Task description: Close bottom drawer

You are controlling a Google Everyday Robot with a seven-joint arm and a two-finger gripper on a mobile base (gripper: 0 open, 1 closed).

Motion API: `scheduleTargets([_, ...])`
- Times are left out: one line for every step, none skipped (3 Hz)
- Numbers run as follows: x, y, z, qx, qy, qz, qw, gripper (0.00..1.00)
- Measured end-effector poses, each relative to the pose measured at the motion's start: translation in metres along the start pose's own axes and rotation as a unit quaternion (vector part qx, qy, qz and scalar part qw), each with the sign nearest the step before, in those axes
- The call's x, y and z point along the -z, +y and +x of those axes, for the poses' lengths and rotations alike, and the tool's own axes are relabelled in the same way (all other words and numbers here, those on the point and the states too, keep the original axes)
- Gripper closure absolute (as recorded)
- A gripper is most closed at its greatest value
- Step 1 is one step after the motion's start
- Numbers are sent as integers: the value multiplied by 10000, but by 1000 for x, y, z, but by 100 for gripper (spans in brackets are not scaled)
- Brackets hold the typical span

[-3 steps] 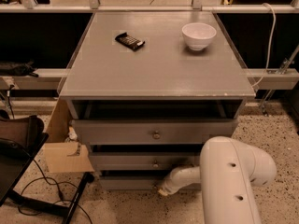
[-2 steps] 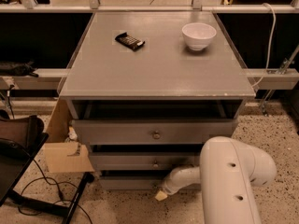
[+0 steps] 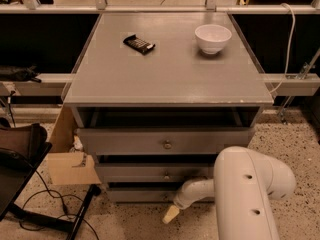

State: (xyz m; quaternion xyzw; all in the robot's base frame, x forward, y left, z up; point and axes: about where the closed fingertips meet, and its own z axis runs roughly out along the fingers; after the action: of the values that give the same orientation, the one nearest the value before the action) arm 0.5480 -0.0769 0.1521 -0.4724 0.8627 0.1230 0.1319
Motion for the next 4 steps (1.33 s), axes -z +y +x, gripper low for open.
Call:
scheduleTargets([0, 0, 0, 0, 0, 0, 10000, 19])
scheduleTargets([21, 12, 8, 165, 132, 106, 9997, 50])
scheduleTargets([68, 7, 8, 357, 309, 366, 9982, 74])
scheduleTargets([129, 4, 9, 236, 273, 621, 9974, 96])
